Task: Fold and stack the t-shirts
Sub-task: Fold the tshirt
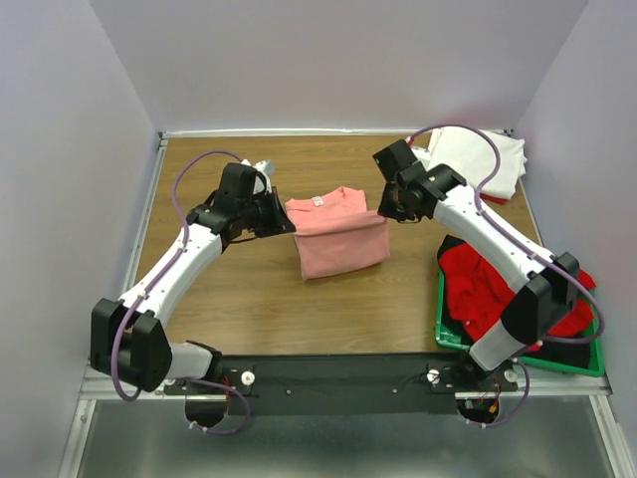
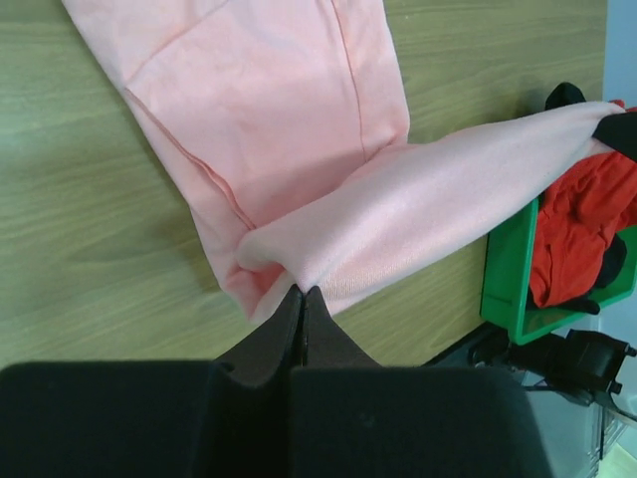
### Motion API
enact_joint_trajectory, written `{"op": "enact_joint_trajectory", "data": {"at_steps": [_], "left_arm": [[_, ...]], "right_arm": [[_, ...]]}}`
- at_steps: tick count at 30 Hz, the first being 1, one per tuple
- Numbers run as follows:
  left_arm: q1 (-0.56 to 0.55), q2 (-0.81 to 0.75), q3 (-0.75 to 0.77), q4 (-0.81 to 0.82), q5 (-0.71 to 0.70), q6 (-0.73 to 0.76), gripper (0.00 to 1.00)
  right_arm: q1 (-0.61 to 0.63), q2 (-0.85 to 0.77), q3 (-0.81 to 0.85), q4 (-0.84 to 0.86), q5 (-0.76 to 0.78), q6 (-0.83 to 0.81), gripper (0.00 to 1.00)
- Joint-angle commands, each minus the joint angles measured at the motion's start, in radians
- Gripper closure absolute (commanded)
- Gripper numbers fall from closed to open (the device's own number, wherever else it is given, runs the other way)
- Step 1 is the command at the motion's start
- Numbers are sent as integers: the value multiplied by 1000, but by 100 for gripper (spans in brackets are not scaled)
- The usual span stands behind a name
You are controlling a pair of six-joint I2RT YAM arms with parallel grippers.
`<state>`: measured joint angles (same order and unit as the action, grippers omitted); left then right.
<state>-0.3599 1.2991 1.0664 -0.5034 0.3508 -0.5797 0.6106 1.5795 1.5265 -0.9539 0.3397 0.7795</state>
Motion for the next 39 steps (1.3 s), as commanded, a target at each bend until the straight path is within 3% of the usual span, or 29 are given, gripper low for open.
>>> {"op": "enact_joint_trajectory", "data": {"at_steps": [1,14,39], "left_arm": [[27,60,32,38,-7,37,100],[93,276,139,95,5,69,100],[136,495,264,109,-138,55,100]], "right_arm": [[-38,77,89,37,101,-75,100],[-103,301,273,90,104,-187,100],[-152,689,598,119,15,-330,98]]}}
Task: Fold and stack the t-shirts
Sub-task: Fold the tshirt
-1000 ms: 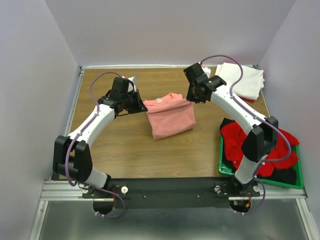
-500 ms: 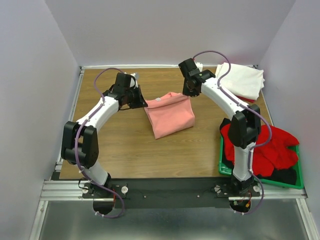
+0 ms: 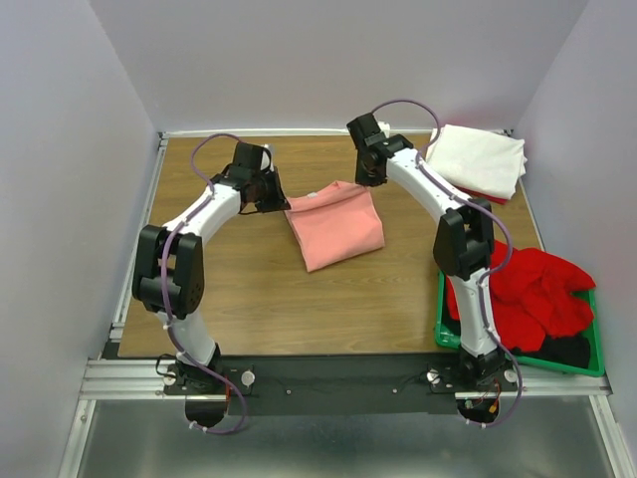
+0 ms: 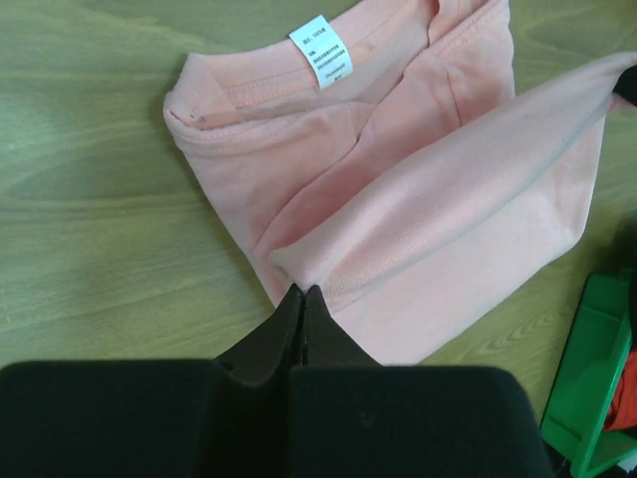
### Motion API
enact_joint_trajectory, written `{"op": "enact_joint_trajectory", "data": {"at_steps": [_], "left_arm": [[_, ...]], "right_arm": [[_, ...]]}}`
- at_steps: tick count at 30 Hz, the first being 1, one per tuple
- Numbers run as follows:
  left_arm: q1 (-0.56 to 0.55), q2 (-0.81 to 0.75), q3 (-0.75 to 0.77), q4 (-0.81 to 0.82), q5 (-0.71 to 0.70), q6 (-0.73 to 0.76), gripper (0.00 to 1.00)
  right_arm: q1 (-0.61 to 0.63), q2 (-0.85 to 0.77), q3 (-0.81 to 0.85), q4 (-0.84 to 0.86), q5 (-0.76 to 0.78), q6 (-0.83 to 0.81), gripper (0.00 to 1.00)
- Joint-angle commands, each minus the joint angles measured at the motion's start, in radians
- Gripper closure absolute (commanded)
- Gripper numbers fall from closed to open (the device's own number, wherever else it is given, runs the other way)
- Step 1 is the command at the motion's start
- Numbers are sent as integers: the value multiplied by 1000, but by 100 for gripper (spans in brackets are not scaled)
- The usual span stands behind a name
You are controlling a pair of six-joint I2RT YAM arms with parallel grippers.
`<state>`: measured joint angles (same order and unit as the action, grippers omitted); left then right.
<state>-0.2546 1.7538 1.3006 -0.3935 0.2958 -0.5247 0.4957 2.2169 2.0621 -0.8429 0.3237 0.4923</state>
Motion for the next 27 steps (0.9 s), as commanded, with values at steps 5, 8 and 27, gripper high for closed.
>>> {"op": "enact_joint_trajectory", "data": {"at_steps": [5,8,27], "left_arm": [[51,76,83,41,-174,-18,35],[58,75,129,42,-213,-9,21],[32,-36,-256,294,94,48,24]], "right_arm": [[-51,127,153,34,-52,-98,28],[-65,127,188,44,-124,-121,9],[-218,-155,-405,289,-845,-343,7]]}}
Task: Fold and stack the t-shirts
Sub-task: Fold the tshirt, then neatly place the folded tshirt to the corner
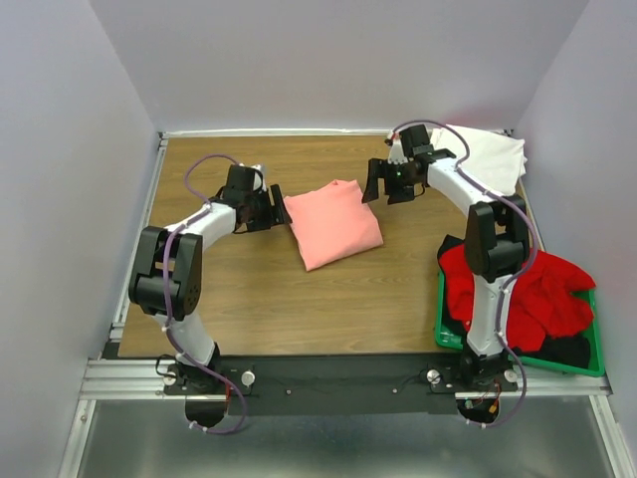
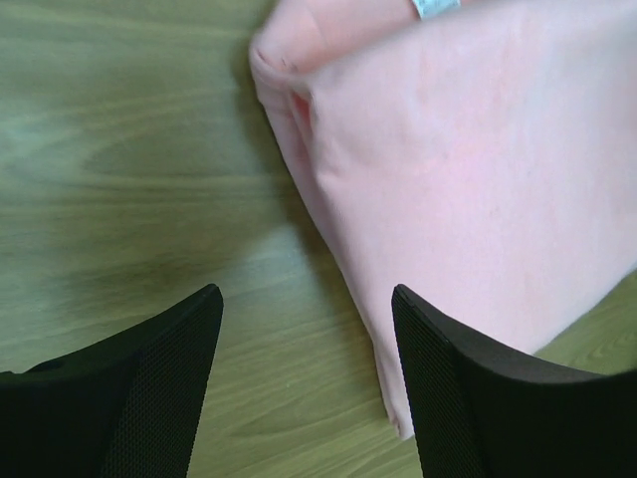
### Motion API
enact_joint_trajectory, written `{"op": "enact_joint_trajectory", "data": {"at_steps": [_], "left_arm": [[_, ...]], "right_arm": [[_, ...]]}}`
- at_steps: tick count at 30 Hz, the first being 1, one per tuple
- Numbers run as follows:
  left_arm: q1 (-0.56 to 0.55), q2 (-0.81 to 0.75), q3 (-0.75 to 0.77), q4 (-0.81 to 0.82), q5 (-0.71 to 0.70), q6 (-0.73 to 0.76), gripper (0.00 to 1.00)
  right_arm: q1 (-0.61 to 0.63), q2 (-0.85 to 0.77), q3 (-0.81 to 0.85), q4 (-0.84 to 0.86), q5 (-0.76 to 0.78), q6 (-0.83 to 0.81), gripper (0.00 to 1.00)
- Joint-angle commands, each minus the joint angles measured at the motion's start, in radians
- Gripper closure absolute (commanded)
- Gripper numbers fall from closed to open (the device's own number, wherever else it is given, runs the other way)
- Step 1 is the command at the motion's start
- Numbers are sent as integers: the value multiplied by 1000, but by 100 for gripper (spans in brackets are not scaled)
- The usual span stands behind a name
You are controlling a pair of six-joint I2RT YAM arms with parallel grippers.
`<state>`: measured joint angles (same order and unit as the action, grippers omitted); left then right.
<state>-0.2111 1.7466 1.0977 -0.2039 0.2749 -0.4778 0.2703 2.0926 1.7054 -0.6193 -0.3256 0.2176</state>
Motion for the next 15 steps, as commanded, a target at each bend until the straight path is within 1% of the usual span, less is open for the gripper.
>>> {"op": "enact_joint_trajectory", "data": {"at_steps": [1,2,6,10,13,15], "left_arm": [[-11,-24,-61,135,127,-13,24],[-11,-10,-71,145,148,-18,24],[-14,17,-93,176,156,-24,25],[-16,50,-105,198,170,-21,25],[-16,79,-102,198,165,-24,29],[-17,93,-98,221,161,-24,33]], "right_arm": [[4,-20,-58,69,-216,-73,7],[6,-16,-59,72,-252,-75,7],[6,12,-67,93,-297,-80,7],[4,33,-75,108,-287,-98,6],[-2,49,-84,115,-286,-104,6],[-5,58,-90,121,-305,-106,7]]}}
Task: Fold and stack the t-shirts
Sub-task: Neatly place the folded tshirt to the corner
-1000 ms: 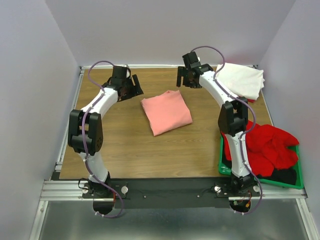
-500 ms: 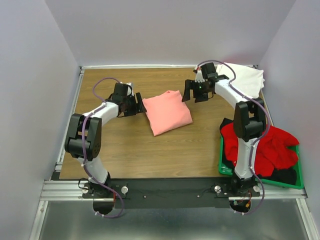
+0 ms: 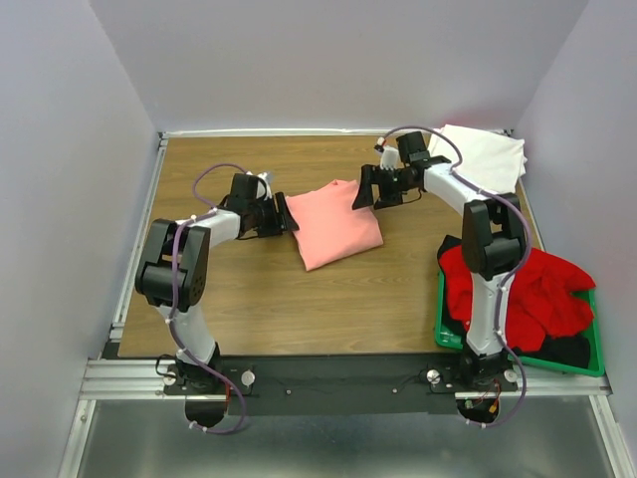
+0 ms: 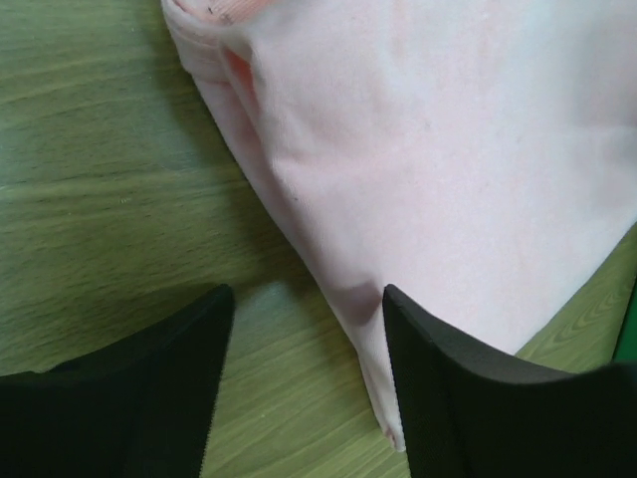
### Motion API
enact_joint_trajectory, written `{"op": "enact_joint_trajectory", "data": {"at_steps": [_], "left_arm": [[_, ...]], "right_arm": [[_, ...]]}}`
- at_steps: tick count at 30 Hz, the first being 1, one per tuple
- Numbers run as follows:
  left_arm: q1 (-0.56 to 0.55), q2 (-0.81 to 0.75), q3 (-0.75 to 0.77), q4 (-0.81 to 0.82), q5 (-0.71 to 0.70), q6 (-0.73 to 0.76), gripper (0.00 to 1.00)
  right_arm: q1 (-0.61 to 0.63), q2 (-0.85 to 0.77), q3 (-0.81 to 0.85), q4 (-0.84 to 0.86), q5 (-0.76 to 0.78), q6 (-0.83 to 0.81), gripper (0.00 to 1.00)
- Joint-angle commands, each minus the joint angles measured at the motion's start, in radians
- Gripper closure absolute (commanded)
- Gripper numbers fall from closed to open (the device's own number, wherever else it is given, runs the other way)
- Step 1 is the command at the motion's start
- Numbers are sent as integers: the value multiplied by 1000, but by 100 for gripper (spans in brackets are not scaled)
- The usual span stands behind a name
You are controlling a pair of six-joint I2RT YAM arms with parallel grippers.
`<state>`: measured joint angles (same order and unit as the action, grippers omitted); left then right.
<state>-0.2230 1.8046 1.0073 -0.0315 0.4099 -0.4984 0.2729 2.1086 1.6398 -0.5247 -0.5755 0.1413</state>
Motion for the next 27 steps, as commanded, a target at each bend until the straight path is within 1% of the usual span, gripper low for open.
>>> {"op": "enact_joint_trajectory", "data": {"at_steps": [1,5,6,8,9,14,15,17,19,27], "left_arm": [[-6,45,-6,50,24,-6,35],[-7,65,-1,64,23,-12,42],[-7,71,-1,67,26,-11,47],[-9,81,-1,71,26,-11,51],[-10,88,-1,71,26,-11,55],[-15,104,-10,71,29,-12,68],[-15,104,-16,71,26,-14,72],[-16,107,-24,67,18,-17,75],[-18,113,-29,59,13,-19,80],[-24,124,-56,53,4,-11,82]], "right_arm": [[-9,48,-31,35,-61,-29,7],[-14,68,-38,58,-99,-28,8],[-15,73,-37,64,-124,-23,9],[-17,96,-35,74,-147,-11,10],[-18,105,-34,78,-155,-8,11],[-23,142,-35,88,-158,-5,11],[-23,148,-37,89,-159,-5,11],[-23,168,-43,94,-167,-2,12],[-23,191,-46,101,-175,3,13],[6,252,-37,107,-192,6,17]]}}
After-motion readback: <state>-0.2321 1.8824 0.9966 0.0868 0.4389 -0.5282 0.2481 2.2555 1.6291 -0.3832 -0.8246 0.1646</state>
